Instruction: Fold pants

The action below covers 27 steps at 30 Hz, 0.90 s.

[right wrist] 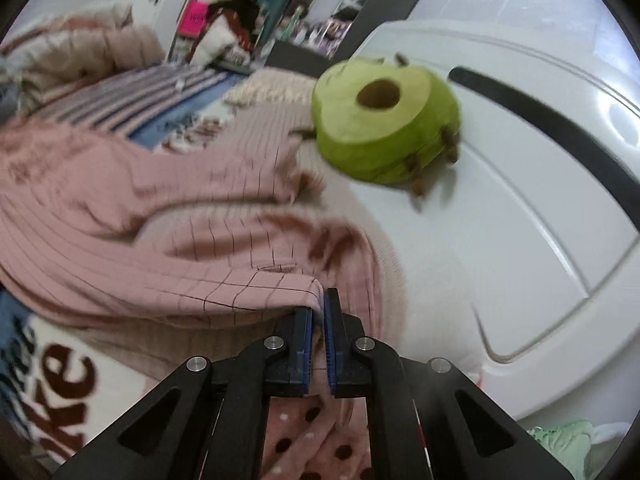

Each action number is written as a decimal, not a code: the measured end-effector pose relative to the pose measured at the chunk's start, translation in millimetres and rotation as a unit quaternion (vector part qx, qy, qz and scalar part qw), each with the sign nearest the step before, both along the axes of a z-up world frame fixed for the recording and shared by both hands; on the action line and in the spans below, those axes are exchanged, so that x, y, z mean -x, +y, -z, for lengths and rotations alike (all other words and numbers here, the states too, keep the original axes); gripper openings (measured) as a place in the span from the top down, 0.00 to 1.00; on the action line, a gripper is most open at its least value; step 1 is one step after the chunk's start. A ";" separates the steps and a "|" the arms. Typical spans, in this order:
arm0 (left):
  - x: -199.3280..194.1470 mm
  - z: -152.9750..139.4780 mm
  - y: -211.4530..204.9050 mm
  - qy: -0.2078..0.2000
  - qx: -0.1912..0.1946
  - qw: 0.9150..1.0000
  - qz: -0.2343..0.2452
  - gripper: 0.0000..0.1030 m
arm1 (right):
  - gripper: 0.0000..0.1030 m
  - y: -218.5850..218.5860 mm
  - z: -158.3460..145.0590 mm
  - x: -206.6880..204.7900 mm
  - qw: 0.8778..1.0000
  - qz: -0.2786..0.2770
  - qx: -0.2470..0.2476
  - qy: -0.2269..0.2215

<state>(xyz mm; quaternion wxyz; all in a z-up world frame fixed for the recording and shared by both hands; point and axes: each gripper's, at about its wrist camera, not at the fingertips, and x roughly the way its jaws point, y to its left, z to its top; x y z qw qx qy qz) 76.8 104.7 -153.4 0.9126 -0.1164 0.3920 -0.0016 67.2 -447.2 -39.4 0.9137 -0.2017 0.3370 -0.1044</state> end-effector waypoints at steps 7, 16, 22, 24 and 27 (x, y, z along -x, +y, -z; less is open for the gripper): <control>12.8 -9.9 6.4 -0.021 0.016 1.000 0.002 0.15 | 1.00 23.3 -63.1 40.9 0.999 -0.003 -0.002 -0.046; 10.1 -3.2 13.4 -0.016 0.020 1.000 -0.005 0.15 | 1.00 15.0 -75.5 10.0 1.000 0.017 -0.004 0.002; -4.5 12.9 13.6 0.011 0.005 1.000 -0.020 0.15 | 1.00 -13.6 -13.0 -52.9 0.998 0.049 0.010 0.046; -11.4 20.7 14.7 0.022 0.003 0.999 -0.027 0.15 | 0.98 -20.6 1.7 -67.5 0.997 0.055 0.008 0.049; -22.1 33.7 16.4 0.040 0.009 0.998 -0.036 0.14 | 0.84 -37.2 21.7 -92.1 0.996 0.069 -0.011 0.053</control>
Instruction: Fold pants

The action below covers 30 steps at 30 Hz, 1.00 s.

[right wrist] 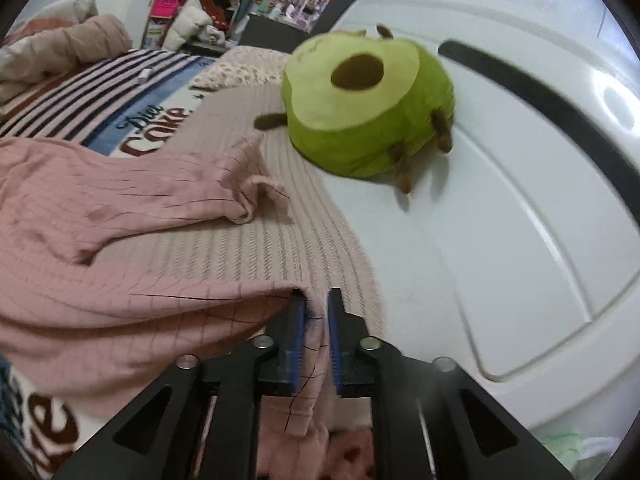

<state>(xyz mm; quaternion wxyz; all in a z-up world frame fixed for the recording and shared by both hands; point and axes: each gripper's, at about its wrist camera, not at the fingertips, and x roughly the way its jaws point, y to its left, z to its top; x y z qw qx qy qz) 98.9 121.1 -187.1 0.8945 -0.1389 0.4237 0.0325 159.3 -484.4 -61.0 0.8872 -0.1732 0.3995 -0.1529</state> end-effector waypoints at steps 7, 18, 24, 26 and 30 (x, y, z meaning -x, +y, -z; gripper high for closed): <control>-1.9 1.9 10.1 0.000 -0.007 1.000 -0.023 0.14 | 0.44 -60.7 0.7 -14.3 0.980 0.017 -0.200 -0.006; 23.5 -9.7 31.1 -0.020 0.056 0.998 -0.033 0.12 | 0.30 11.7 -16.6 62.7 0.961 -0.065 -0.267 -0.013; 15.8 8.2 28.2 -0.005 0.099 0.995 -0.016 0.12 | 0.30 31.6 61.0 96.8 0.924 -0.034 -0.378 0.040; 13.6 11.4 26.4 -0.005 0.103 0.995 -0.012 0.12 | 0.30 37.7 87.2 102.6 0.903 -0.027 -0.426 0.054; 6.3 15.6 29.1 -0.016 0.124 0.992 -0.010 0.12 | 0.35 48.4 117.6 102.9 0.883 -0.022 -0.466 0.054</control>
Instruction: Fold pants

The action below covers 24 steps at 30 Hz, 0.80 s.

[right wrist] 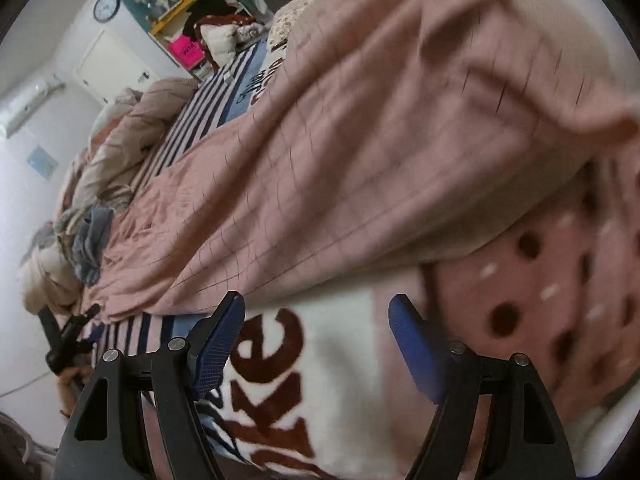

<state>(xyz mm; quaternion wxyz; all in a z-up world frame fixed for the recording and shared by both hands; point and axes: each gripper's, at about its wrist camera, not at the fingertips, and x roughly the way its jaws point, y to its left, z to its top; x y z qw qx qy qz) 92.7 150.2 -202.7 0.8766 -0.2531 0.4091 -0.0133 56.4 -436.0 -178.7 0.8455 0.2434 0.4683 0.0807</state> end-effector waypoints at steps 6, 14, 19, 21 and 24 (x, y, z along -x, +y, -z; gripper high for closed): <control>-18.2 2.7 0.0 -0.009 -0.005 1.000 -0.001 0.22 | 0.51 8.2 10.1 -17.1 0.998 0.008 -0.056 -0.030; -11.1 -15.2 4.3 -0.035 -0.016 0.999 0.005 0.91 | 0.93 19.4 12.5 -25.6 0.997 0.011 -0.073 -0.028; 3.6 -43.6 5.1 -0.065 -0.033 0.997 0.013 0.92 | 0.97 26.5 -8.2 -25.3 0.996 0.011 -0.065 -0.066; 4.3 -53.3 3.6 -0.072 -0.041 0.996 0.018 0.92 | 0.97 28.1 -18.2 -27.7 0.995 0.009 -0.057 -0.081; -3.4 -63.5 -0.3 -0.081 -0.057 0.995 0.028 0.92 | 0.98 32.1 -39.7 -41.8 0.993 0.000 -0.039 -0.110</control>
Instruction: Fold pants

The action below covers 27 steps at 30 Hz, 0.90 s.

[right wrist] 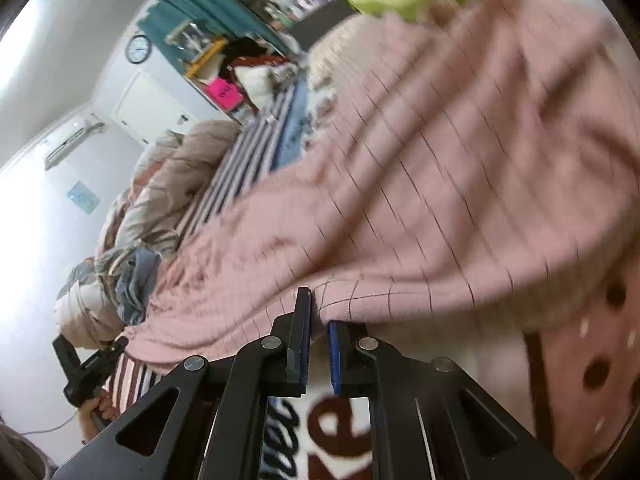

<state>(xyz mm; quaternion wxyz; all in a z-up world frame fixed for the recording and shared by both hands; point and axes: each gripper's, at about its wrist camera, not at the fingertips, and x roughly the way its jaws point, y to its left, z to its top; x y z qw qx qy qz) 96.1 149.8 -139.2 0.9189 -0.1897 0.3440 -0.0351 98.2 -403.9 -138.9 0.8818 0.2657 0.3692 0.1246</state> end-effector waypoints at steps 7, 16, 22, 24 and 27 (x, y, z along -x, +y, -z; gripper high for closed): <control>-46.7 -18.9 -5.9 -0.021 -0.024 0.999 0.019 0.92 | 0.98 6.2 -42.4 -54.0 0.997 -0.011 0.062 -0.043; -158.5 -43.2 -28.7 -0.062 -0.079 0.994 0.036 0.92 | 0.98 15.9 -72.2 -141.6 0.983 -0.008 0.165 -0.074; -219.5 -24.5 -43.0 -0.054 -0.094 0.993 0.041 0.92 | 0.98 30.4 -62.6 -196.3 0.971 -0.011 0.228 -0.065; -227.6 -7.7 -45.9 -0.042 -0.091 0.994 0.050 0.90 | 0.98 34.6 -53.8 -207.5 0.968 -0.012 0.245 -0.049; -225.7 14.4 -48.4 -0.028 -0.105 0.992 0.066 0.50 | 0.75 39.6 -33.3 -223.5 0.960 -0.030 0.277 0.000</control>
